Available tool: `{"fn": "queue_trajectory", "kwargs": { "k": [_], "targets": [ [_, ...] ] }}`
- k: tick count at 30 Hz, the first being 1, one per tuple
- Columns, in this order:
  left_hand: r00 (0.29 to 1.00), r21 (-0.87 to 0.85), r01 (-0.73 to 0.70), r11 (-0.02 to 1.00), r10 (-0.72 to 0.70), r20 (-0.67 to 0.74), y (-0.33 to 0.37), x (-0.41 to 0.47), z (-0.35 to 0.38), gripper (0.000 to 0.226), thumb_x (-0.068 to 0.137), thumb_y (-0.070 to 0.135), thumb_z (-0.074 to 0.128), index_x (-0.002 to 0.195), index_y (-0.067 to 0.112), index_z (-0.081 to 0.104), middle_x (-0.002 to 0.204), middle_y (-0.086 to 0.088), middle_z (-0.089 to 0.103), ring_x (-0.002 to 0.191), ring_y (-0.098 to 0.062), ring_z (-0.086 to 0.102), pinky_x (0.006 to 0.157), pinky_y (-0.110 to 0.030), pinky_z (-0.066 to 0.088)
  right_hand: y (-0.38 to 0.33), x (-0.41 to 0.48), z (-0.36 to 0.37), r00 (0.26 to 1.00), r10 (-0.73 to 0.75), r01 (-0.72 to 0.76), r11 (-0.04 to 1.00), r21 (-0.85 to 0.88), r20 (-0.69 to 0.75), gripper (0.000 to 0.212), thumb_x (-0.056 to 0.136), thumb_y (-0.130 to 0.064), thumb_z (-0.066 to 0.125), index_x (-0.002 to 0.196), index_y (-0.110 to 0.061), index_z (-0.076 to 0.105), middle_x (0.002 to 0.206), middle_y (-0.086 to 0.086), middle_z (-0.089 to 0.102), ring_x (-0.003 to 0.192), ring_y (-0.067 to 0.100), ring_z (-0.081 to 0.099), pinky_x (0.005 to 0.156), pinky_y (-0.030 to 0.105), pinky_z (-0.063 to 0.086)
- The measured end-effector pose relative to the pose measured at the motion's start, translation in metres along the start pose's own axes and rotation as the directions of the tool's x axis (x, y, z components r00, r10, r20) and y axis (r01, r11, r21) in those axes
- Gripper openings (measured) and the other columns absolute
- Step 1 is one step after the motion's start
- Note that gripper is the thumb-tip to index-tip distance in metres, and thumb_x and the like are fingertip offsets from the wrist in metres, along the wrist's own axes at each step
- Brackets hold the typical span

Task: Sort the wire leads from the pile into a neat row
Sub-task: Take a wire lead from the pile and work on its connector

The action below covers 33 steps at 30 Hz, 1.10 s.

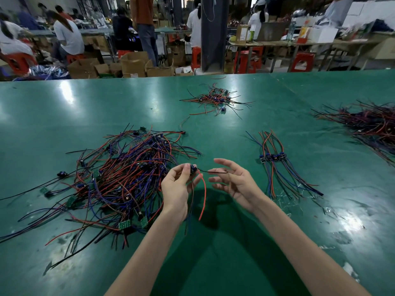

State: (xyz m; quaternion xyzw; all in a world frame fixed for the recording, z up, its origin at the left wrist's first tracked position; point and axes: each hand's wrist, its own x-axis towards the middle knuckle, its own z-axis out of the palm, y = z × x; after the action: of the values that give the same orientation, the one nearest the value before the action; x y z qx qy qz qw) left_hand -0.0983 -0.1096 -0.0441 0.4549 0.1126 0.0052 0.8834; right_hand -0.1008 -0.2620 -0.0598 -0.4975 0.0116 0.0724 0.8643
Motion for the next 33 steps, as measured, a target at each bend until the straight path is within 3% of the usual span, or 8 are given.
{"fn": "queue_trajectory", "kwargs": {
  "k": [5,9,15,20,23,26,30,33],
  "targets": [
    [0.984,-0.030,0.127,0.991,-0.123,0.126,0.001,0.002,-0.003,0.014,0.089,-0.006,0.055,0.101,-0.001,0.060,0.088,-0.013,0.064,0.070,-0.015,0.069,0.076,-0.021,0.056,-0.002,0.002,-0.004,0.992,0.123,-0.118,0.979,0.168,-0.019,0.023,0.074,-0.012,0.058,0.098,-0.011,0.058,0.086,0.013,0.071,0.074,0.024,0.070,0.067,0.030,0.058],
    [0.976,-0.037,0.179,0.983,-0.172,0.133,0.003,0.004,-0.004,0.018,0.088,-0.012,0.052,0.097,0.000,0.061,0.086,-0.012,0.065,0.068,-0.013,0.070,0.068,-0.017,0.057,-0.002,0.003,-0.008,0.984,0.162,-0.129,0.925,0.356,-0.066,0.033,0.077,0.001,0.051,0.109,-0.004,0.055,0.092,0.018,0.070,0.075,0.025,0.071,0.064,0.030,0.059],
    [0.947,-0.233,0.316,0.920,-0.291,0.136,0.006,0.004,-0.002,0.014,0.091,-0.007,0.048,0.086,0.001,0.058,0.076,-0.013,0.068,0.067,-0.018,0.071,0.061,-0.019,0.057,-0.003,0.005,-0.014,0.962,0.246,-0.137,0.813,0.566,-0.120,0.044,0.070,0.009,0.049,0.114,0.001,0.051,0.097,0.022,0.071,0.074,0.026,0.072,0.063,0.030,0.060],
    [0.905,-0.175,0.421,0.890,-0.402,0.138,0.007,0.003,-0.004,0.008,0.093,0.005,0.052,0.088,0.009,0.057,0.084,-0.007,0.062,0.059,-0.011,0.068,0.044,-0.010,0.048,0.005,0.003,-0.004,0.973,0.224,-0.213,0.963,0.167,-0.051,0.033,0.082,0.016,0.046,0.106,0.000,0.060,0.093,0.013,0.072,0.073,0.018,0.071,0.063,0.023,0.057],
    [0.910,-0.077,0.405,0.911,-0.392,0.136,-0.001,0.004,-0.004,0.007,0.091,0.003,0.054,0.088,0.009,0.058,0.077,-0.007,0.059,0.052,-0.012,0.062,0.050,-0.023,0.054,0.013,-0.001,0.006,0.985,0.169,-0.167,0.984,-0.060,0.036,0.038,0.074,0.006,0.064,0.111,-0.002,0.064,0.099,0.009,0.069,0.080,0.015,0.066,0.068,0.020,0.054],
    [0.937,0.074,0.311,0.947,-0.319,0.141,-0.008,0.001,-0.004,0.008,0.088,-0.001,0.058,0.088,0.007,0.057,0.070,-0.009,0.061,0.049,-0.016,0.062,0.050,-0.033,0.056,0.019,-0.004,0.010,0.994,0.097,-0.093,0.993,-0.078,0.042,0.033,0.069,-0.002,0.070,0.101,-0.004,0.068,0.091,0.007,0.071,0.073,0.013,0.066,0.066,0.020,0.053],
    [0.975,0.285,0.112,0.952,-0.161,0.153,-0.012,0.001,-0.009,0.010,0.084,-0.001,0.066,0.089,0.004,0.059,0.081,-0.013,0.066,0.066,-0.020,0.066,0.062,-0.031,0.059,0.018,-0.004,0.010,0.999,0.026,-0.028,0.997,-0.073,-0.021,0.024,0.070,-0.007,0.071,0.094,-0.002,0.070,0.085,0.011,0.073,0.073,0.018,0.068,0.069,0.027,0.056],
    [0.959,0.316,0.109,0.942,-0.184,0.217,-0.015,-0.001,-0.009,0.007,0.084,0.000,0.066,0.090,0.001,0.062,0.078,-0.009,0.067,0.063,-0.013,0.065,0.065,-0.026,0.058,0.017,-0.002,0.009,0.995,-0.017,0.009,0.997,-0.073,-0.098,0.012,0.070,-0.008,0.069,0.080,-0.002,0.071,0.070,0.006,0.071,0.059,0.009,0.062,0.057,0.019,0.053]
  ]
}}
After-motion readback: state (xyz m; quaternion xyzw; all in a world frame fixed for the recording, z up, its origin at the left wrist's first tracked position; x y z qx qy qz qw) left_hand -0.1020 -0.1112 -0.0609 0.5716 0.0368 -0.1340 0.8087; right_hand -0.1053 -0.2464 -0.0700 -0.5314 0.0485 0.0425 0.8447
